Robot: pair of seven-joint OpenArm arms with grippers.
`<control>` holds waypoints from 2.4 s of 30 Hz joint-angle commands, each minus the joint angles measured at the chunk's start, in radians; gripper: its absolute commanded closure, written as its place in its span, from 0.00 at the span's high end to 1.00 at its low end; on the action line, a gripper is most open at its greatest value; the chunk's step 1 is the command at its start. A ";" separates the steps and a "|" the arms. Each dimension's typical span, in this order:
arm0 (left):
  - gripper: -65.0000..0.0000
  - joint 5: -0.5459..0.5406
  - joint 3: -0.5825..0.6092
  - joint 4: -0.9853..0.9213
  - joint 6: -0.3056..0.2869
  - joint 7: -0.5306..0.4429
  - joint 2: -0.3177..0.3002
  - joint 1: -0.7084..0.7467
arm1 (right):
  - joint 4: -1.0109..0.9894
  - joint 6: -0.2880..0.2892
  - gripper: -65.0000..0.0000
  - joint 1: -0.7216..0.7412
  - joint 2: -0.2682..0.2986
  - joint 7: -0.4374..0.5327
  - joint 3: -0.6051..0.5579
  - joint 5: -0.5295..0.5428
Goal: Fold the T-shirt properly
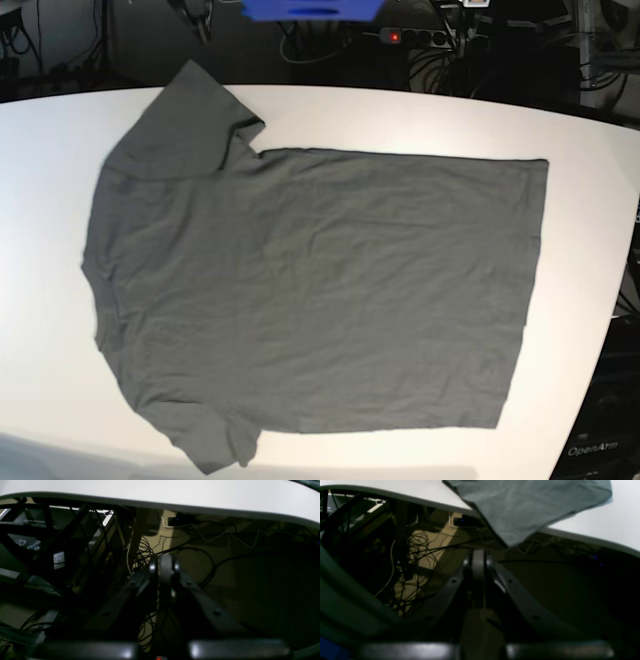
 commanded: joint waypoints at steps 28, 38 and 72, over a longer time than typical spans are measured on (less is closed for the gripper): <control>0.02 0.000 0.001 0.002 -0.001 -0.030 -0.002 -0.030 | 0.159 -0.023 0.42 0.004 0.005 -0.151 0.032 0.006; 0.02 0.000 0.001 0.001 -0.001 -0.030 -0.002 -0.033 | 0.162 -0.023 0.42 0.004 0.002 -0.186 0.045 0.003; 0.02 0.000 0.001 -0.009 -0.001 -0.030 -0.002 -0.072 | 0.082 -0.040 0.42 0.029 -0.001 -0.176 0.052 -0.058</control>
